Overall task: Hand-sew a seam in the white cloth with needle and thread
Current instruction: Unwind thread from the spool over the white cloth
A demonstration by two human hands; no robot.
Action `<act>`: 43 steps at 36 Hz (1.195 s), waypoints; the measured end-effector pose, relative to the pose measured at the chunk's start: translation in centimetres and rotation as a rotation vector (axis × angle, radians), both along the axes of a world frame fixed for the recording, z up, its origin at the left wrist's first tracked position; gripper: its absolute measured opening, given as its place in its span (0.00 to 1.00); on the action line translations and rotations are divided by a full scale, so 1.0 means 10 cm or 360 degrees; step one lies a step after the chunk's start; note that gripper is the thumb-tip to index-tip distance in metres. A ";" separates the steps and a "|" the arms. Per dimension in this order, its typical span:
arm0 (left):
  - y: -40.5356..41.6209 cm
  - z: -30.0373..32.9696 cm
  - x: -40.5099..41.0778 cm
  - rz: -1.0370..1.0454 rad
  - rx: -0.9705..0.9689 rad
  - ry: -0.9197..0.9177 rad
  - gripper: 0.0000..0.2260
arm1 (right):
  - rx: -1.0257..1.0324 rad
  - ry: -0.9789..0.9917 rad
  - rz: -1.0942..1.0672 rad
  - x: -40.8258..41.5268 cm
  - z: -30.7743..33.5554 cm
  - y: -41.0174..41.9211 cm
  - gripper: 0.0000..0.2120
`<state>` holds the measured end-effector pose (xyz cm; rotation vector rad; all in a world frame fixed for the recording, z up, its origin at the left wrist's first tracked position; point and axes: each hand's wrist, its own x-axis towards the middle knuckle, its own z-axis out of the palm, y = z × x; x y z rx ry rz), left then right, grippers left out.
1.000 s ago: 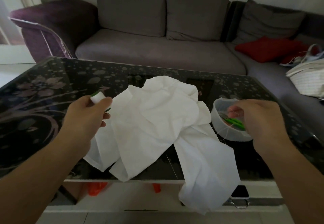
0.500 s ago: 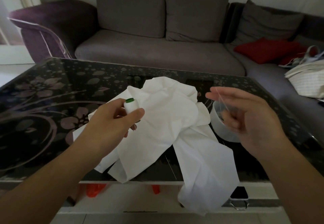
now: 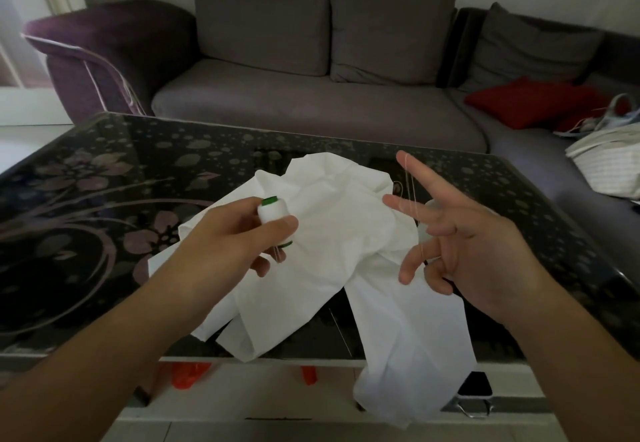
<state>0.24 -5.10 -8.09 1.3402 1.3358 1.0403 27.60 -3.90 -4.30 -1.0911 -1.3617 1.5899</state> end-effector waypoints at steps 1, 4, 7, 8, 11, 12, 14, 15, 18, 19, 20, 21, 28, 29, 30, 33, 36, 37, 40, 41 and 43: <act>-0.01 0.01 0.01 -0.0055 -0.0011 -0.0084 0.10 | -0.0037 -0.0008 0.0024 -0.03 0.02 0.01 0.32; -0.04 0.03 0.06 -0.0209 -0.0028 -0.0322 0.15 | -0.0210 -0.0056 0.0094 -0.13 0.04 0.05 0.32; -0.08 0.04 0.14 -0.0313 -0.0054 -0.0456 0.14 | -0.0285 -0.0253 0.0063 -0.27 0.02 0.07 0.42; -0.08 0.03 0.17 -0.0336 -0.0074 -0.0494 0.15 | -0.0276 -0.0334 0.0052 -0.31 0.00 0.04 0.44; -0.10 0.03 0.28 -0.0418 -0.0077 -0.0548 0.15 | -0.0129 -0.0438 0.0153 -0.38 -0.05 -0.06 0.48; -0.11 0.03 0.30 -0.0433 -0.0060 -0.0531 0.14 | -0.0069 -0.0479 0.0184 -0.39 -0.08 -0.10 0.47; -0.11 0.01 0.33 -0.0443 -0.0039 -0.0498 0.14 | 0.0012 -0.0542 0.0264 -0.43 -0.11 -0.13 0.45; -0.11 0.00 0.33 -0.0431 -0.0045 -0.0492 0.14 | 0.0045 -0.0568 0.0298 -0.44 -0.13 -0.15 0.44; -0.11 -0.01 0.33 -0.0382 -0.0048 -0.0480 0.14 | 0.0110 -0.0647 0.0316 -0.48 -0.14 -0.16 0.42; -0.10 -0.01 0.32 -0.0346 -0.0047 -0.0477 0.13 | 0.0116 -0.0667 0.0299 -0.48 -0.13 -0.15 0.42; -0.09 -0.02 0.31 -0.0301 -0.0056 -0.0499 0.13 | 0.0114 -0.0689 0.0261 -0.48 -0.13 -0.14 0.41; -0.08 -0.02 0.30 -0.0256 -0.0076 -0.0543 0.13 | 0.0108 -0.0711 0.0209 -0.48 -0.13 -0.13 0.41; -0.03 0.00 0.21 -0.0066 -0.0174 -0.0688 0.17 | 0.0352 -0.0807 -0.0083 -0.29 -0.22 -0.08 0.28; -0.03 0.00 0.20 -0.0055 -0.0169 -0.0672 0.17 | 0.0377 -0.0849 -0.0116 -0.28 -0.23 -0.06 0.27; -0.03 0.00 0.18 -0.0043 -0.0159 -0.0643 0.17 | 0.0402 -0.0896 -0.0150 -0.26 -0.24 -0.05 0.25; -0.02 0.00 0.15 0.0015 -0.0134 -0.0499 0.13 | 0.0508 -0.1037 -0.0289 -0.23 -0.25 -0.03 0.18; -0.01 0.01 0.13 0.0056 -0.0141 -0.0374 0.11 | 0.0569 -0.1144 -0.0433 -0.20 -0.27 0.00 0.14; 0.00 0.01 0.12 0.0072 -0.0146 -0.0331 0.11 | 0.0570 -0.1154 -0.0464 -0.19 -0.28 0.01 0.14; 0.01 0.01 0.10 0.0104 -0.0160 -0.0260 0.11 | 0.0534 -0.1133 -0.0557 -0.16 -0.28 0.03 0.14; 0.02 0.01 0.09 0.0114 -0.0165 -0.0256 0.12 | 0.0526 -0.1126 -0.0582 -0.15 -0.29 0.04 0.14; 0.03 0.01 0.08 0.0133 -0.0168 -0.0275 0.14 | 0.0512 -0.1107 -0.0642 -0.14 -0.31 0.05 0.13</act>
